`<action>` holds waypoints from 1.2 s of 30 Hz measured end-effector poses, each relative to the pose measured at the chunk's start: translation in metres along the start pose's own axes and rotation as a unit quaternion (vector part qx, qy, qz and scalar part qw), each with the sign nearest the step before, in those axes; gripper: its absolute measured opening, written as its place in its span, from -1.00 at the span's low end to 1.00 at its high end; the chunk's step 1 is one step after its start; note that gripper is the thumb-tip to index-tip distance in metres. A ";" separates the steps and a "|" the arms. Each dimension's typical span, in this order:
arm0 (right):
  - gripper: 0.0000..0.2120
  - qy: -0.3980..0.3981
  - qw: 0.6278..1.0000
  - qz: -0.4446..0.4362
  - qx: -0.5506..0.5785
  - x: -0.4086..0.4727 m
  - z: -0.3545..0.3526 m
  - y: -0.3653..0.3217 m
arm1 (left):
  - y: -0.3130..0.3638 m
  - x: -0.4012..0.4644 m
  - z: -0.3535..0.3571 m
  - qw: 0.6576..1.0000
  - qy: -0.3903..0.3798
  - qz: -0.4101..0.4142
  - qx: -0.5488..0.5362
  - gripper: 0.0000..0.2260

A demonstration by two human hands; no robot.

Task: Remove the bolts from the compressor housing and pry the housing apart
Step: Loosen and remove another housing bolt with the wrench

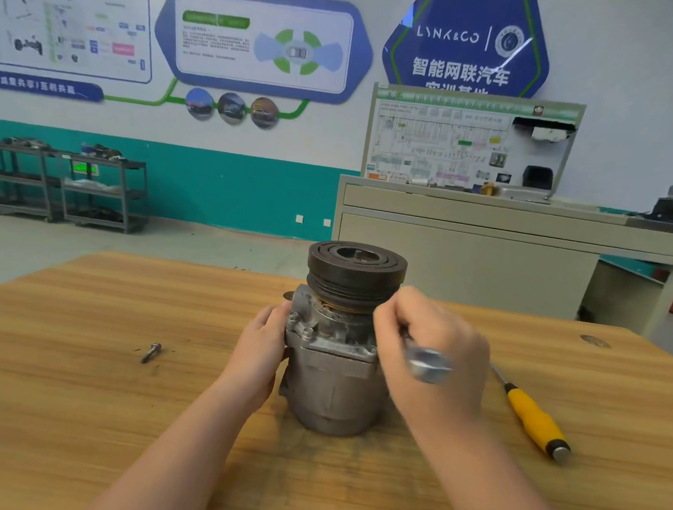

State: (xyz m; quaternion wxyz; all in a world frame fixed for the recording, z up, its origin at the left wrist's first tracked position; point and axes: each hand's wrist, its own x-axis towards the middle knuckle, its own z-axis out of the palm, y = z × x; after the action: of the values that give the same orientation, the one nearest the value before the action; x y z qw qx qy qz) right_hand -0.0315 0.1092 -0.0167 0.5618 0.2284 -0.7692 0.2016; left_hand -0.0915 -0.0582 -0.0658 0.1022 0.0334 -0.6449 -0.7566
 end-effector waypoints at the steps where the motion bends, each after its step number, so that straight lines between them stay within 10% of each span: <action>1: -0.72 -0.014 0.999 0.012 -0.029 0.000 0.001 -0.005 | 0.000 0.000 0.000 1.000 0.002 0.007 0.004 -0.79; 8: -0.58 0.052 0.984 0.028 0.165 -0.008 -0.002 0.014 | 0.002 -0.003 0.002 1.000 -0.003 -0.004 0.014 -0.75; 11: -0.61 0.016 0.922 0.220 0.317 -0.005 -0.006 0.043 | 0.000 -0.003 0.002 1.000 0.007 -0.006 0.017 -0.74; 14: -0.61 -0.034 0.816 0.388 0.427 -0.002 0.000 0.068 | 0.001 -0.004 0.002 1.000 0.005 -0.011 0.019 -0.75; 18: -0.75 -0.042 0.579 0.541 0.609 -0.009 0.009 0.072 | 0.003 -0.005 0.001 1.000 0.006 -0.018 0.013 -0.75; 20: -0.73 0.004 0.533 0.569 0.626 -0.011 0.013 0.072 | 0.003 -0.007 0.002 1.000 0.013 -0.014 0.022 -0.73; 22: -0.65 0.049 0.561 0.554 0.614 -0.009 0.013 0.070 | 0.002 -0.009 0.003 0.999 0.031 0.002 0.032 -0.72; 30: -0.52 0.055 0.870 0.344 0.347 -0.007 -0.002 0.050 | 0.003 -0.013 0.005 0.997 0.055 0.016 0.049 -0.75; 36: -0.63 0.050 0.931 0.254 0.256 -0.009 -0.004 0.038 | 0.003 -0.012 0.006 0.997 0.060 0.012 0.039 -0.78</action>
State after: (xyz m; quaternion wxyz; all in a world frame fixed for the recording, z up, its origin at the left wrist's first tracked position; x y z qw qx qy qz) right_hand -0.0476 0.1436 -0.0260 0.4519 0.1512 -0.6949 0.5385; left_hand -0.0805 -0.0507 -0.0624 0.1478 0.0750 -0.6672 -0.7262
